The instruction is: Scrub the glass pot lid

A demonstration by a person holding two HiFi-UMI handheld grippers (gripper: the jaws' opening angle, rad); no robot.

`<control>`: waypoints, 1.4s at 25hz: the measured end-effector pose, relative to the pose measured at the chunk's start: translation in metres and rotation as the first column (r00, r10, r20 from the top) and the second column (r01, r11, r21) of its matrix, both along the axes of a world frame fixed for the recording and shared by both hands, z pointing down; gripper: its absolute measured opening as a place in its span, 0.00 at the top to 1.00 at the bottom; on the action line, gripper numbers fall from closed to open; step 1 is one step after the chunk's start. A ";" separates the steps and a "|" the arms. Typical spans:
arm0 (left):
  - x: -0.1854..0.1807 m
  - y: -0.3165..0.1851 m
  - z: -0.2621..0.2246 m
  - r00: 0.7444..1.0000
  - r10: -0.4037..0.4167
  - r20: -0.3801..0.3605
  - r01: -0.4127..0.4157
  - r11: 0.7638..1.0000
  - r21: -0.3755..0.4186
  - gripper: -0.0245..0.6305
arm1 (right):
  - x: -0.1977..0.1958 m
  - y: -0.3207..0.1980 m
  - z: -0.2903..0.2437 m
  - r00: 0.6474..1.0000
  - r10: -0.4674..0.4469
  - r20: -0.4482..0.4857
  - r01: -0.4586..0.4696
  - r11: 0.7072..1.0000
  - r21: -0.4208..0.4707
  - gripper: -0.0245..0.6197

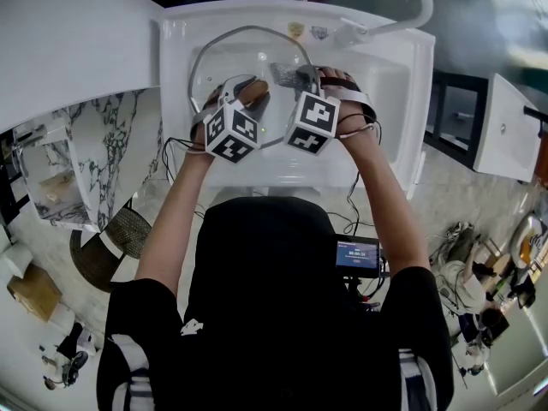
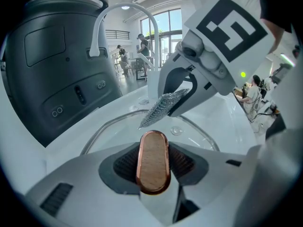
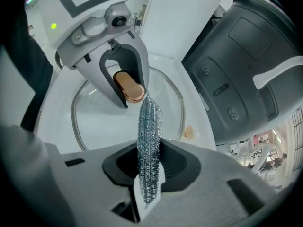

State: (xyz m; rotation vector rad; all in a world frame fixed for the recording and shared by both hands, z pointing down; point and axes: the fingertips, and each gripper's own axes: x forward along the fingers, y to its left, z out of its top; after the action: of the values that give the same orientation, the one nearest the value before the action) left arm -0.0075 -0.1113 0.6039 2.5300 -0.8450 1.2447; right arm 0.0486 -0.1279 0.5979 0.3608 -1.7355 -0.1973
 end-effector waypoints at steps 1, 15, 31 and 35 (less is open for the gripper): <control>0.000 0.000 0.000 1.000 0.000 -0.001 0.000 1.000 -0.001 0.71 | 0.000 0.002 0.000 1.000 -0.001 -0.001 0.001 1.000 -0.003 0.84; 0.002 0.000 -0.002 1.000 0.010 -0.011 -0.010 1.000 -0.004 0.71 | 0.003 0.027 0.002 1.000 0.010 -0.017 -0.011 1.000 -0.027 0.83; 0.003 -0.001 -0.001 1.000 0.016 -0.017 -0.017 1.000 -0.012 0.71 | 0.006 0.054 0.004 0.997 0.075 0.031 -0.071 0.991 -0.115 0.83; 0.003 -0.001 -0.002 1.000 0.008 -0.015 -0.008 1.000 -0.013 0.71 | 0.005 0.060 0.002 0.994 0.090 0.055 -0.082 0.988 -0.129 0.83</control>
State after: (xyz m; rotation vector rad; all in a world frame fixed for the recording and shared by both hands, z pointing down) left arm -0.0047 -0.1124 0.6023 2.5316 -0.8213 1.2279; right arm 0.0538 -0.0683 0.6003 0.3507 -1.7783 -0.0136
